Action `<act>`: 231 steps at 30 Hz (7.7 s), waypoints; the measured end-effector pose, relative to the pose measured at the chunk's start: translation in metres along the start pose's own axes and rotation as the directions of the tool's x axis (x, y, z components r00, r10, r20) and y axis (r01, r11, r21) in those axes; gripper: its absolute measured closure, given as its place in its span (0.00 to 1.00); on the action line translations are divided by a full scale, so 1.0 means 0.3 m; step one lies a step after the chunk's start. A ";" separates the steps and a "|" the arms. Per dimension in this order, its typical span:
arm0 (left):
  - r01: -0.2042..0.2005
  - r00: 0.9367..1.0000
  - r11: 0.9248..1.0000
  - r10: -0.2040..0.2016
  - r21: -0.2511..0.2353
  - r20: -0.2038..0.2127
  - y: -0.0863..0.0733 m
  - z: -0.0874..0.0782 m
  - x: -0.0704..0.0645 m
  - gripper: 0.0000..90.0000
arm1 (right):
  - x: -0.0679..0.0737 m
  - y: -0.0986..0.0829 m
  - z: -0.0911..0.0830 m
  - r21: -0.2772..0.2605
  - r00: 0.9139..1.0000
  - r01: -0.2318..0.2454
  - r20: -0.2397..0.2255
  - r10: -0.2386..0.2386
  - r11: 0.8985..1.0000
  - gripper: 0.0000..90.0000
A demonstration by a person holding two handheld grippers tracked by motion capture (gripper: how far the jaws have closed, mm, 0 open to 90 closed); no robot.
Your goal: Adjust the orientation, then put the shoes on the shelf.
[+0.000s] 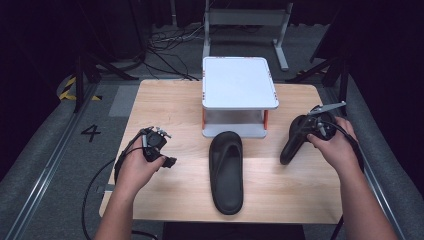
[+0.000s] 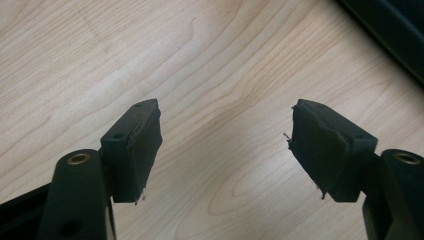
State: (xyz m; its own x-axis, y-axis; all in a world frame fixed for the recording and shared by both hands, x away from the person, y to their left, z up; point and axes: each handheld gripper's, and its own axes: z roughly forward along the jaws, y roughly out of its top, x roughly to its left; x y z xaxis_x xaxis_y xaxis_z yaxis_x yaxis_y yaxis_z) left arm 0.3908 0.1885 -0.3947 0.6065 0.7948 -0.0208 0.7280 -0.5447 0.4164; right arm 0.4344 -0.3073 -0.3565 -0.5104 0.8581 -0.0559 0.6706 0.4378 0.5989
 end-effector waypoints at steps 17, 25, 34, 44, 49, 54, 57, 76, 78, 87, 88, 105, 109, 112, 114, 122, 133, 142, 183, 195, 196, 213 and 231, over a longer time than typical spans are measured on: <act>0.006 1.000 1.000 -0.006 -0.006 0.002 0.019 0.017 0.005 0.32 | -0.007 -0.039 0.005 0.014 1.000 -0.012 0.011 0.012 1.000 0.80; -0.021 1.000 1.000 0.021 -0.004 0.023 0.086 0.048 -0.023 0.31 | -0.037 -0.178 -0.050 0.051 0.995 -0.095 0.041 0.093 0.994 0.76; -0.044 0.999 0.999 0.044 0.005 0.026 0.105 0.064 -0.030 0.31 | -0.127 -0.274 -0.069 -0.012 0.975 -0.200 0.096 0.200 0.980 0.50; -0.011 1.000 1.000 0.011 0.001 0.019 0.072 0.050 -0.008 0.31 | -0.275 -0.252 0.024 0.078 0.943 -0.288 0.194 0.269 0.954 0.42; -0.014 1.000 1.000 0.014 0.015 0.010 0.053 0.052 -0.005 0.32 | -0.306 -0.267 0.085 0.129 0.934 -0.327 0.195 0.299 0.936 0.47; -0.003 1.000 1.000 0.002 0.019 0.011 0.042 0.052 -0.011 0.32 | -0.317 -0.272 0.099 0.148 0.928 -0.345 0.198 0.314 0.927 0.56; -0.006 1.000 1.000 0.006 0.023 0.006 0.035 0.051 -0.009 0.32 | -0.323 -0.273 0.094 0.139 0.916 -0.376 0.208 0.344 0.916 0.63; -0.023 1.000 0.999 0.022 0.039 0.019 0.053 0.066 -0.020 0.32 | -0.190 -0.206 0.007 0.146 0.882 -0.457 0.202 0.425 0.878 0.78; -0.020 1.000 0.999 0.019 0.037 0.024 0.057 0.067 -0.022 0.32 | -0.171 -0.198 -0.001 0.139 0.887 -0.449 0.192 0.421 0.883 0.78; -0.034 0.999 0.998 0.033 0.044 0.029 0.069 0.075 -0.026 0.33 | 0.015 -0.132 -0.026 0.140 0.936 -0.350 0.031 0.349 0.926 0.78; -0.033 0.999 0.998 0.032 0.044 0.030 0.069 0.076 -0.026 0.33 | 0.036 -0.125 -0.025 0.141 0.938 -0.344 0.014 0.345 0.928 0.78; -0.037 0.999 0.998 0.035 0.050 0.028 0.060 0.075 -0.027 0.33 | 0.256 -0.038 0.134 0.181 0.956 -0.236 -0.134 0.262 0.955 0.77; -0.035 0.999 0.998 0.033 0.048 0.030 0.058 0.075 -0.026 0.33 | 0.277 -0.029 0.161 0.182 0.960 -0.208 -0.152 0.237 0.961 0.77; -0.037 0.999 0.998 0.036 0.050 0.029 0.059 0.076 -0.026 0.33 | 0.285 -0.025 0.174 0.189 0.956 -0.213 -0.161 0.245 0.958 0.77; -0.038 0.999 0.998 0.037 0.052 0.030 0.060 0.078 -0.029 0.33 | 0.292 -0.024 0.179 0.192 0.957 -0.210 -0.162 0.242 0.959 0.77; -0.042 0.999 0.998 0.041 0.056 0.029 0.061 0.080 -0.028 0.33 | 0.307 -0.033 0.184 0.212 0.945 -0.252 -0.154 0.287 0.944 0.72; -0.039 0.999 0.998 0.038 0.045 0.029 0.067 0.073 -0.024 0.33 | 0.318 -0.050 0.121 0.057 0.971 -0.204 -0.113 0.210 0.977 0.49; -0.038 0.999 0.998 0.037 0.049 0.024 0.068 0.071 -0.017 0.32 | 0.371 -0.067 0.063 0.084 0.972 -0.196 -0.116 0.205 0.977 0.49; -0.008 1.000 0.996 0.007 0.083 0.008 0.002 0.074 0.003 0.32 | 0.632 -0.027 0.195 0.209 0.980 -0.097 -0.150 0.129 0.973 0.41; -0.009 1.000 0.996 0.008 0.092 0.012 0.007 0.083 0.006 0.32 | 0.641 -0.013 0.210 0.270 0.989 -0.089 -0.089 0.116 0.959 0.75; -0.009 1.000 0.996 0.008 0.091 0.012 0.007 0.083 0.005 0.32 | 0.639 -0.014 0.210 0.265 0.989 -0.093 -0.087 0.120 0.960 0.76; -0.008 1.000 0.996 0.007 0.084 0.011 0.008 0.080 0.013 0.33 | 0.594 0.017 0.163 0.210 0.977 -0.185 -0.070 0.204 0.960 0.85; -0.006 1.000 0.997 0.005 0.077 0.016 0.001 0.071 0.023 0.33 | 0.504 0.194 0.162 0.136 0.956 -0.288 -0.014 0.292 0.948 0.85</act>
State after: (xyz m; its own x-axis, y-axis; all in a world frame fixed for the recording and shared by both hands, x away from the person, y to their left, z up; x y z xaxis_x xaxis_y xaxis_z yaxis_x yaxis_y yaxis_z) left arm 0.4021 0.1880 -0.4141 0.6154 0.7876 -0.0331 0.7465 -0.5687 0.3455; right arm 0.4224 -0.1390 -0.3690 -0.2994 0.9449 0.1326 0.8558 0.2045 0.4753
